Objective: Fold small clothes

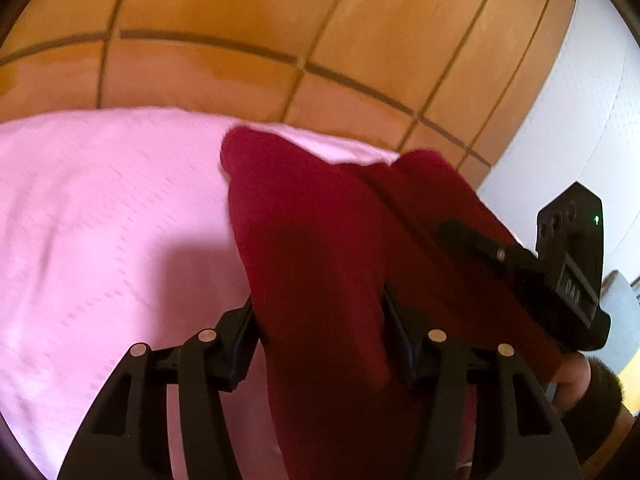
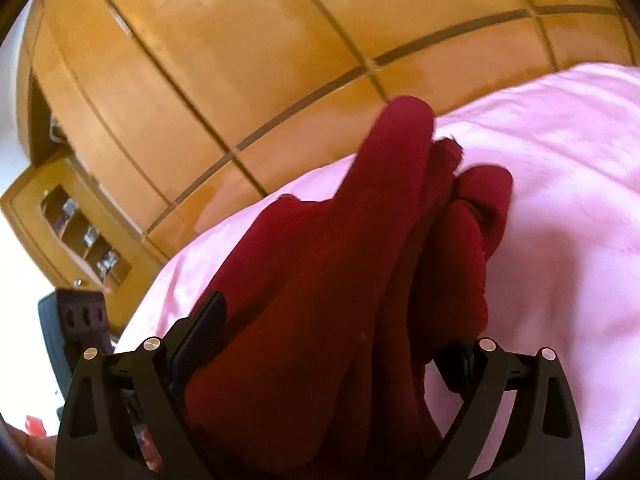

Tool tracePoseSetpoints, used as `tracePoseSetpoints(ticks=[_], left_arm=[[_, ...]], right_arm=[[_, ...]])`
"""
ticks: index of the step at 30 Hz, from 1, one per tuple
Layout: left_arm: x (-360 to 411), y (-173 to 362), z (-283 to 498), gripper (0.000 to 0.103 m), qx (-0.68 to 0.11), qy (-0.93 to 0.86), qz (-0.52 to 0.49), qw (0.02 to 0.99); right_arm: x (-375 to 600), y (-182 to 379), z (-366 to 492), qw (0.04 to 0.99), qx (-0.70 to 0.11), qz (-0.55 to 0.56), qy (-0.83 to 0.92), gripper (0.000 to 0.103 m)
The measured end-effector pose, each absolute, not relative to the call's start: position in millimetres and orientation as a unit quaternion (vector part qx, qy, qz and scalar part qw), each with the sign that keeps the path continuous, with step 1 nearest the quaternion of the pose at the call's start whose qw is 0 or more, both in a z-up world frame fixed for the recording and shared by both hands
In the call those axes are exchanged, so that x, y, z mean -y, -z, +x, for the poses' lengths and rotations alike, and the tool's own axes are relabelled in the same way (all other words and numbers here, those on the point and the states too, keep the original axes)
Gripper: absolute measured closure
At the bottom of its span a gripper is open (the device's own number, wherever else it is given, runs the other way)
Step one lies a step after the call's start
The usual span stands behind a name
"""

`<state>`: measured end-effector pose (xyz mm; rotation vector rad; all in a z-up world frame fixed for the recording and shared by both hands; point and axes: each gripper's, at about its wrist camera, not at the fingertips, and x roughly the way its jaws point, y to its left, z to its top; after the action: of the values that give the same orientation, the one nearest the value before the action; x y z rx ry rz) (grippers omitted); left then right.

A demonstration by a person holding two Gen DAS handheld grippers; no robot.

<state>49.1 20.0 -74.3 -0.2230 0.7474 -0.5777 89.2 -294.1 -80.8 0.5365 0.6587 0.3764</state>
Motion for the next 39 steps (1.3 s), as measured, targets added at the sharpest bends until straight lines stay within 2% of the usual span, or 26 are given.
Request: tracePoseSetpoints(ticks=[12, 22, 30, 35, 39], left_arm=[[-91.1, 62.3, 61.7, 0.048, -0.318, 0.195, -0.105, 0.922], [-116.4, 49.9, 109.6, 0.047, -0.291, 0.157, -0.094, 0.939], [-110.2, 83.4, 146.9, 0.047, -0.326, 0.119, -0.075, 0.935], [-110.3, 111.8, 152.6, 0.036, -0.356, 0.094, -0.068, 0.927], [-109.9, 116.5, 158.5, 0.025, -0.365, 0.086, -0.074, 0.924]], right_arm=[[206.4, 59.7, 143.8, 0.899, -0.302, 0.189, -0.253, 0.010], [174.3, 46.1, 191.9, 0.907, -0.279, 0.165, -0.270, 0.010], [170.2, 66.5, 217.2, 0.912, -0.290, 0.144, -0.250, 0.010], [169.6, 92.8, 224.9, 0.915, -0.321, 0.117, -0.215, 0.010], [188.9, 115.2, 239.9, 0.896, -0.381, 0.158, -0.163, 0.010]])
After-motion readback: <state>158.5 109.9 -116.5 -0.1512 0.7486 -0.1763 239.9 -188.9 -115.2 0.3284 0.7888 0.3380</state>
